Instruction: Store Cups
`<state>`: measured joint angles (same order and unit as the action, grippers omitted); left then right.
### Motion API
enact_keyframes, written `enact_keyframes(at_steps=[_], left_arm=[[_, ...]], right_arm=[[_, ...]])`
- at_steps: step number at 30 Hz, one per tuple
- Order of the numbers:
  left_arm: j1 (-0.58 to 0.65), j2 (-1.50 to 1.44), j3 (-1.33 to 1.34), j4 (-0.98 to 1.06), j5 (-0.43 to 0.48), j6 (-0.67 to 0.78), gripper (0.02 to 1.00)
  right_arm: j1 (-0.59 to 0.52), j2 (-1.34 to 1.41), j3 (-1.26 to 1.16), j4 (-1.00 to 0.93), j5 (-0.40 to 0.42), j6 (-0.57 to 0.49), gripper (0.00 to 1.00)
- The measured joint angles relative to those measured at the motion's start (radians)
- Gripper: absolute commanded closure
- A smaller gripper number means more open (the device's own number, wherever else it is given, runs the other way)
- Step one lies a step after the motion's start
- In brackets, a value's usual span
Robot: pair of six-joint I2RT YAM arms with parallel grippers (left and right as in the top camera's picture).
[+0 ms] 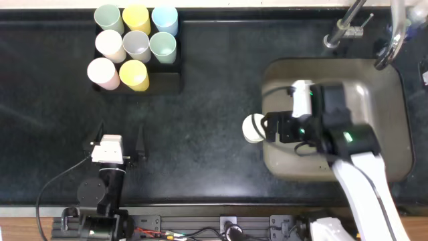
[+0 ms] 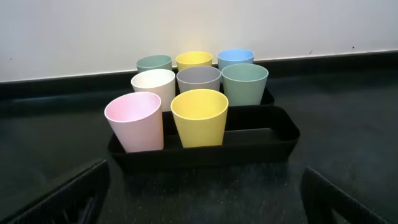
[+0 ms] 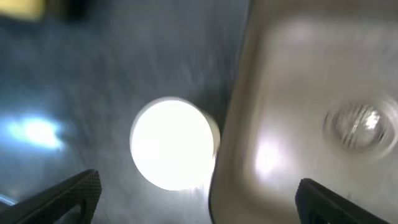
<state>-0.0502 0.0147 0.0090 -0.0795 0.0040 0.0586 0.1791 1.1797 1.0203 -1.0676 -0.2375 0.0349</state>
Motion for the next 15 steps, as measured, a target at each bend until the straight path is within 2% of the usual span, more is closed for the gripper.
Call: enact_keyframes(at_steps=[6,9,12,15], left_arm=[[0.000,0.000,0.000,0.000,0.000,0.000,0.018],[0.000,0.000,0.000,0.000,0.000,0.000,0.018],[0.000,0.000,0.000,0.000,0.000,0.000,0.018],[0.000,0.000,0.000,0.000,0.000,0.000,0.020]], right_arm=[[0.003,0.232,0.000,-0.050,-0.018,-0.046,0.025],[0.013,0.282,0.000,-0.031,-0.014,-0.068,0.183],[0.027,0.294,0.000,-0.005,-0.003,-0.071,0.248],[0.032,0.294,0.001,0.027,0.005,-0.076,0.369]])
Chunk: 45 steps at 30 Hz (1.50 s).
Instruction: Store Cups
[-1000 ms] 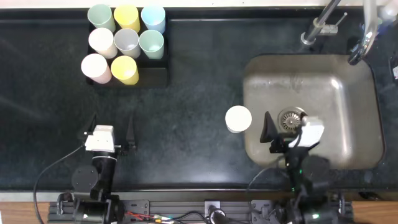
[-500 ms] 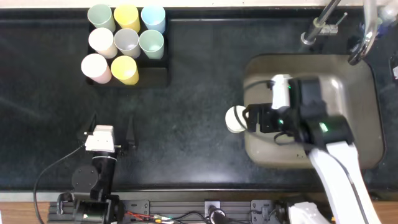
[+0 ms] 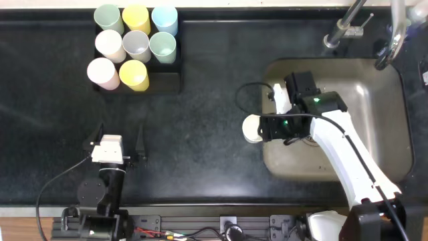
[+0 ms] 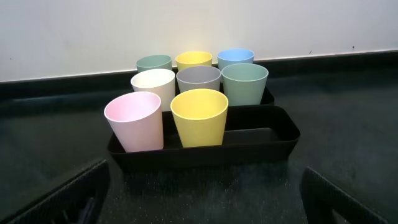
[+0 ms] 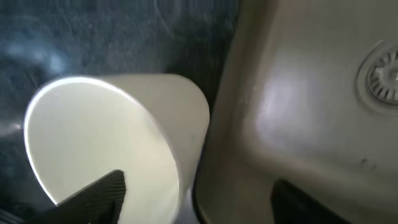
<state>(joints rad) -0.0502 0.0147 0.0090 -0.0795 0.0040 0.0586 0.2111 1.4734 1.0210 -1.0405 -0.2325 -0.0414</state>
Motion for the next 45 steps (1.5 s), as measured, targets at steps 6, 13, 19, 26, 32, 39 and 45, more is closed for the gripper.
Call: enact_keyframes(at_steps=[6,13,19,26,32,39,45], left_arm=[[0.000,0.000,0.000,0.000,0.000,0.000,0.018],[0.000,0.000,0.000,0.000,0.000,0.000,0.018],[0.000,0.000,0.000,0.000,0.000,0.000,0.018],[0.000,0.000,0.000,0.000,0.000,0.000,0.018],[0.000,0.000,0.000,0.000,0.000,0.000,0.018],[0.000,0.000,0.000,0.000,0.000,0.000,0.018],[0.000,0.000,0.000,0.000,0.000,0.000,0.018]], right_arm=[[0.001,0.002,0.000,0.040,0.019,0.011,0.483],[0.025,0.025,0.000,0.055,0.028,0.006,0.958],[0.032,0.026,0.038,0.019,0.028,0.016,0.958],[0.039,0.026,0.341,-0.123,0.029,0.016,0.961],[0.152,0.100,0.779,-0.249,0.031,0.024,0.961],[0.318,0.423,1.202,-0.347,0.027,0.079,0.958],[0.399,0.678,1.318,-0.327,0.076,0.145,0.961]])
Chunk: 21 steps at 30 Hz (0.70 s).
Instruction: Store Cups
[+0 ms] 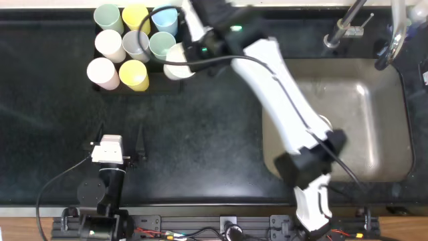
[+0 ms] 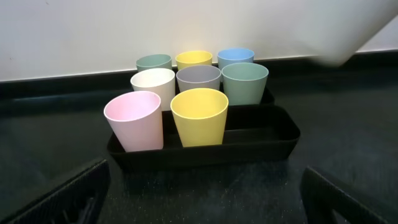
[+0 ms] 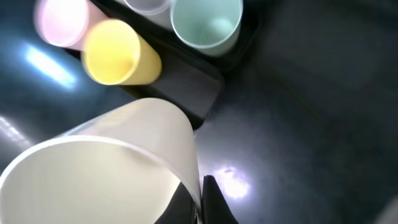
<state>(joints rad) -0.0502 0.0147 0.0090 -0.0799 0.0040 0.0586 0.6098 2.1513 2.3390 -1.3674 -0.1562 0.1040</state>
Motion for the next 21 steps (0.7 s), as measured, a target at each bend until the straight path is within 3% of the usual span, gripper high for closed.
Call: enact_keyframes(at_steps=[10,21], left_arm=[[0.000,0.000,0.000,0.000,0.000,0.000,0.018],[0.000,0.000,0.000,0.000,0.000,0.000,0.018]], right_arm=[[0.069,0.121,0.000,0.100,0.101,0.046,0.961],[0.100,0.145,0.006,0.111,0.120,0.104,0.958]])
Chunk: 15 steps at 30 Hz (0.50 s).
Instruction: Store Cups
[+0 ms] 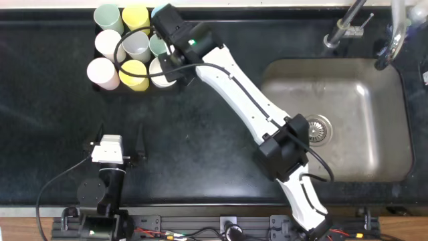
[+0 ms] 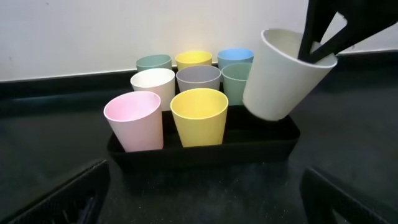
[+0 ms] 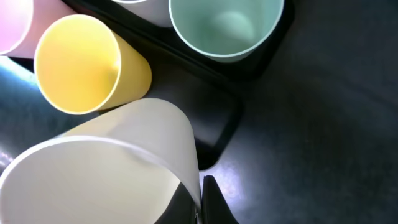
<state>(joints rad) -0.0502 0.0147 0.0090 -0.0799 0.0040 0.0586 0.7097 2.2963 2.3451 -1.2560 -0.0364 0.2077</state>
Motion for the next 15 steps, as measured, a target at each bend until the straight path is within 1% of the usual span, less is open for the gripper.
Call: enact_keyframes(at_steps=[10,15], left_arm=[[0.000,0.000,0.000,0.000,0.000,0.000,0.018],[0.000,0.000,0.000,0.000,0.000,0.000,0.018]], right_arm=[[0.007,0.071,0.000,0.090,0.044,0.080,0.958],[0.007,0.087,0.002,0.083,0.052,0.095,0.958]])
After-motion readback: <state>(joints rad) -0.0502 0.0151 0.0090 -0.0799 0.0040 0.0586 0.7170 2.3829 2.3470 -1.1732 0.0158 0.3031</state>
